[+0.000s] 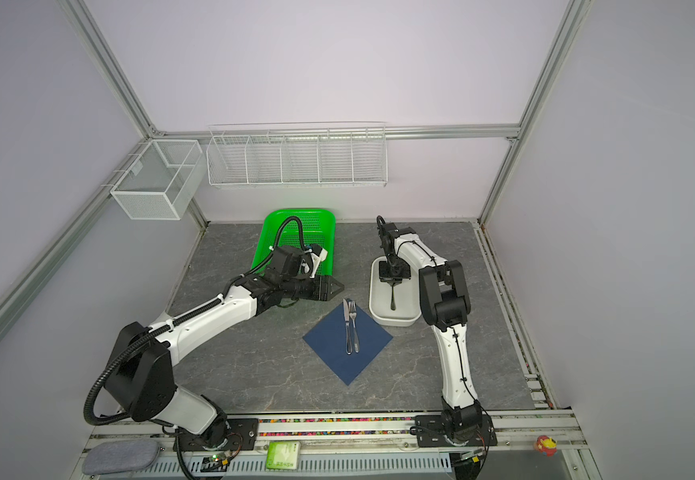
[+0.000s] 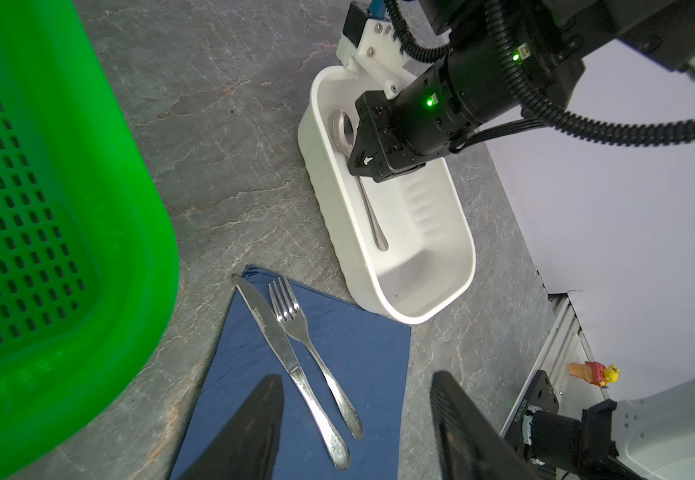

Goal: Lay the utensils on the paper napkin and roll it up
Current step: 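Lower the right gripper into the tray and grasp the spoon handle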

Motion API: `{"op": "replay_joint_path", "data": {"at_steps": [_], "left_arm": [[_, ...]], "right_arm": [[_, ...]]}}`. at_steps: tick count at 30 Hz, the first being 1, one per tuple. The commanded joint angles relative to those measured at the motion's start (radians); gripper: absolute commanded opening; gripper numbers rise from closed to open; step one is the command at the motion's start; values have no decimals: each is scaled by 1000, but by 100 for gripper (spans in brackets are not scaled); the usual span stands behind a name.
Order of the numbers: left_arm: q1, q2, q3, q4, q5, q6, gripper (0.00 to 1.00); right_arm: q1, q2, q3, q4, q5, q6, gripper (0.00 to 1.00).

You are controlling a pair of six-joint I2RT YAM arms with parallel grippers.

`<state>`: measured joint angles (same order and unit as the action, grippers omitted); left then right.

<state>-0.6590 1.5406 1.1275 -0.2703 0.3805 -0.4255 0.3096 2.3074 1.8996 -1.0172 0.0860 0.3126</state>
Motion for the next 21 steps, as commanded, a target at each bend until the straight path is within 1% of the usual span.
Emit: {"op": "replay_joint_path", "data": {"at_steps": [1,3,6,12,18,21], "left_arm": [[7,-29,4,-40,-35,7,58],[7,-44,-4,-39,-40,-4,58],[7,-74,-44,10,-43,-32,58],[7,-89,-92,64,-14,-65,58],[9,-88,-108,69,-16,-60,58],[13,-83,-97,50,-21,-47,58]], "right_arm": [[0,6,-51,-61,10,-17,8],[2,8,-52,-68,24,-12,9],[2,6,-57,-73,31,-2,12],[3,15,-38,-98,15,9,20],[11,52,-13,-120,12,12,21],[19,81,7,-129,9,11,19]]}}
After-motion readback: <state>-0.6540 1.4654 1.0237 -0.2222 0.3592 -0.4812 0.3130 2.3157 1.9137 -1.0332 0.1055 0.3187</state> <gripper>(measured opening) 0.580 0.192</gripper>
